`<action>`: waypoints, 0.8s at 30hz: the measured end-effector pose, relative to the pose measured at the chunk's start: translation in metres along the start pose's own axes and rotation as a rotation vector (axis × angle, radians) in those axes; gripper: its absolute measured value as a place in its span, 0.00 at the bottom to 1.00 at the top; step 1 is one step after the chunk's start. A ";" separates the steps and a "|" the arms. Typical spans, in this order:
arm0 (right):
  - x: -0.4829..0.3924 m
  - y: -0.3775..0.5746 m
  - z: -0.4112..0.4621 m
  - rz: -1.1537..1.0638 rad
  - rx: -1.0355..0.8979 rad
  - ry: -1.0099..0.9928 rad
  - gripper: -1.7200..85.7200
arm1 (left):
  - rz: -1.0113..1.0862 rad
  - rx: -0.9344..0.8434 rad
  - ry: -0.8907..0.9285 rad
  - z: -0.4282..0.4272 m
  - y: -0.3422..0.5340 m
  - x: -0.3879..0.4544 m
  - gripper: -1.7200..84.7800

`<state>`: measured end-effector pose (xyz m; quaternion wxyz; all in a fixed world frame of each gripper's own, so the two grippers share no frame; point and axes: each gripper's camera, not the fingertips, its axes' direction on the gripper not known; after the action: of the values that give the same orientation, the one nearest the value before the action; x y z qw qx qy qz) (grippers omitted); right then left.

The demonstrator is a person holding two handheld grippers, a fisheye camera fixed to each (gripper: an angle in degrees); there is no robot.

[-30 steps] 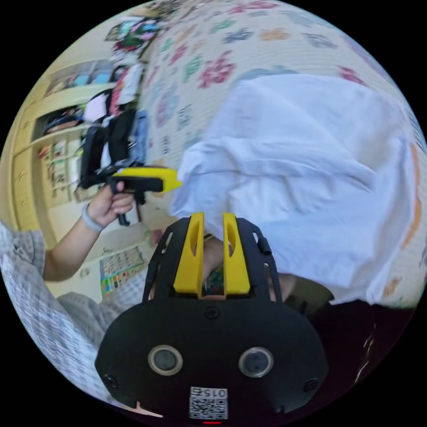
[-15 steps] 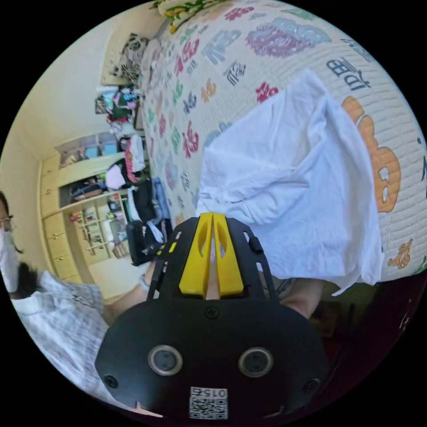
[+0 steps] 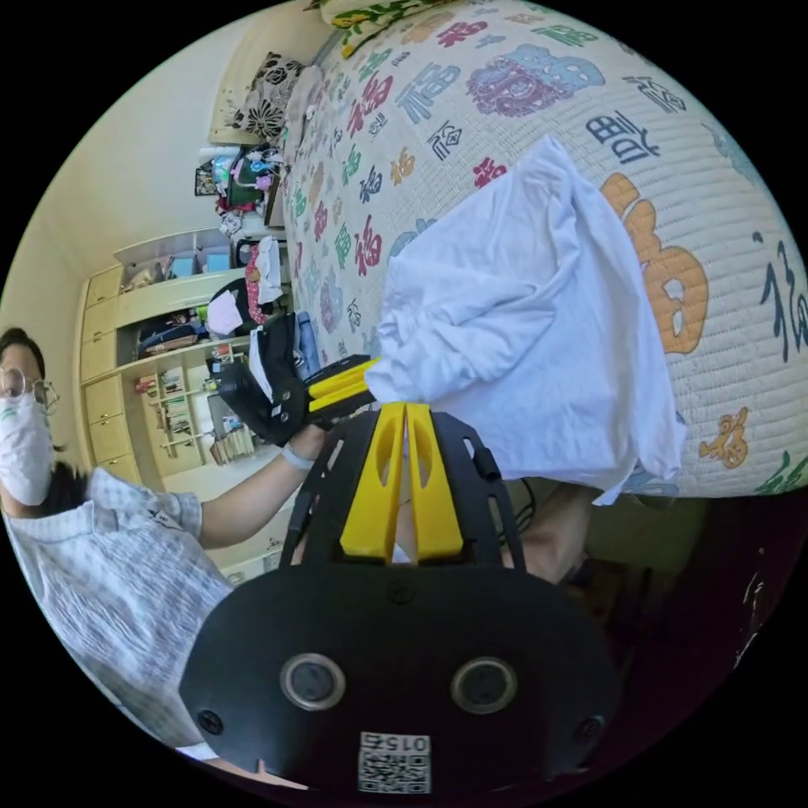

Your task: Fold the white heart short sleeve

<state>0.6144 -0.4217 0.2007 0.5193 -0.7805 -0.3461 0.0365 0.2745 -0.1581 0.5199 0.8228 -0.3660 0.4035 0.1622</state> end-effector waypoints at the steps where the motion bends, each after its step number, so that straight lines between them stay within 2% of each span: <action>1: -0.004 -0.003 0.001 0.003 -0.002 0.038 0.11 | -0.003 0.001 0.006 -0.002 0.000 0.001 0.04; 5: -0.020 -0.011 0.015 -0.031 -0.052 0.105 0.13 | -0.036 0.012 0.000 -0.017 0.004 0.009 0.04; 8: -0.022 -0.011 0.032 -0.040 -0.081 0.225 0.10 | -0.065 0.009 0.009 -0.029 0.005 0.011 0.05; 11: -0.016 -0.007 0.044 -0.024 -0.114 0.079 0.05 | -0.082 0.015 -0.003 -0.046 0.002 0.013 0.07; 14: -0.021 0.008 0.046 0.006 -0.120 0.084 0.03 | -0.082 -0.011 -0.023 -0.055 -0.005 0.010 0.08; 17: -0.028 0.029 0.038 0.030 -0.095 0.062 0.02 | -0.126 -0.109 0.027 -0.046 -0.020 0.001 0.06; 20: -0.041 0.057 0.024 0.056 -0.051 -0.010 0.02 | -0.301 -0.221 0.195 -0.038 -0.024 -0.017 0.02; 22: -0.063 0.084 0.005 0.048 0.006 -0.029 0.02 | -0.377 -0.181 0.235 -0.064 -0.024 -0.017 0.02; 24: -0.084 0.105 -0.016 0.023 0.087 -0.080 0.02 | -0.414 -0.044 0.245 -0.129 -0.025 -0.005 0.01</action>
<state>0.6097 -0.5061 0.0950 0.5380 -0.7591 -0.3556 0.0884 0.2150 -0.2699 0.4833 0.7753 -0.4756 0.4129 -0.0466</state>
